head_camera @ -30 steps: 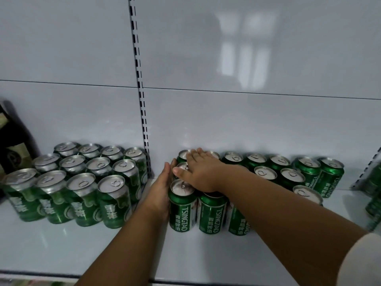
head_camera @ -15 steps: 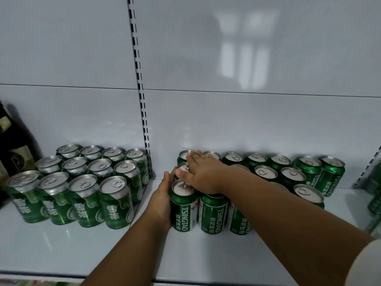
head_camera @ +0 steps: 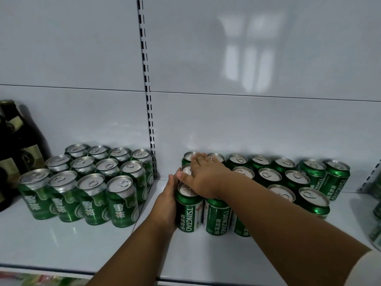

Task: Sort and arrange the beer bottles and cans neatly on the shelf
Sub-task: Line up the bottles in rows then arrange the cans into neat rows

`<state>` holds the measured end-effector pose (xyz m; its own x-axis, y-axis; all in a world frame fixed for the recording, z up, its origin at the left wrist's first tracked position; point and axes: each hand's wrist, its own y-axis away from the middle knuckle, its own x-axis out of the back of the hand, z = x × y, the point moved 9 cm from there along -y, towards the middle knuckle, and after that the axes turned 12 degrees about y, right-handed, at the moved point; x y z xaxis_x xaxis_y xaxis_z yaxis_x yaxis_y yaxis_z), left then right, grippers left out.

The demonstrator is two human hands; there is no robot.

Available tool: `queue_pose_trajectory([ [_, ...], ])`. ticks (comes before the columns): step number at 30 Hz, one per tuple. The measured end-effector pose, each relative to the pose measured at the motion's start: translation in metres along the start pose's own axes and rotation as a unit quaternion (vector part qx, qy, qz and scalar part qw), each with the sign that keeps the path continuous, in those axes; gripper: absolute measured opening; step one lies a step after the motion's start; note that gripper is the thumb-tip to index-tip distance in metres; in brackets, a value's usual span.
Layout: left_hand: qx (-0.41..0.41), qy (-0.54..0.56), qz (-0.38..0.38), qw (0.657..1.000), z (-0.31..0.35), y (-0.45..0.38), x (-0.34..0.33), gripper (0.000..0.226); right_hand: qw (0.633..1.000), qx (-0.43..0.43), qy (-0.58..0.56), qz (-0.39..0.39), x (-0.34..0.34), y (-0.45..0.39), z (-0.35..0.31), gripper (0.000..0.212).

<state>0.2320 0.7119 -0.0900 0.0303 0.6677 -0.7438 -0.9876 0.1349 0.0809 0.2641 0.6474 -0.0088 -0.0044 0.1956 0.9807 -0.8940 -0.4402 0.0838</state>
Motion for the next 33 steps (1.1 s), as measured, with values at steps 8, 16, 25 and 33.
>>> queue_pose_trajectory([
  [8, -0.149, -0.243, -0.029, 0.958, 0.06, 0.019, -0.034, 0.034, 0.995, -0.001, -0.095, 0.026, 0.028, 0.026, 0.018, 0.073],
  [16, -0.228, -0.709, -0.127, 0.655, 0.07, 0.054, -0.052, 0.07, 0.995, 0.05, -0.081, 0.022, 0.026, 0.089, 0.046, 0.066],
  [25, -0.294, -0.749, -0.079, 0.589, 0.068, 0.063, -0.059, 0.073, 0.992, 0.041, -0.091, 0.074, 0.017, 0.089, 0.047, 0.056],
  [33, -0.279, -0.785, -0.129, 0.538, 0.063, 0.063, -0.089, 0.077, 0.998, 0.002, -0.034, 0.051, 0.019, 0.103, 0.065, 0.114],
])
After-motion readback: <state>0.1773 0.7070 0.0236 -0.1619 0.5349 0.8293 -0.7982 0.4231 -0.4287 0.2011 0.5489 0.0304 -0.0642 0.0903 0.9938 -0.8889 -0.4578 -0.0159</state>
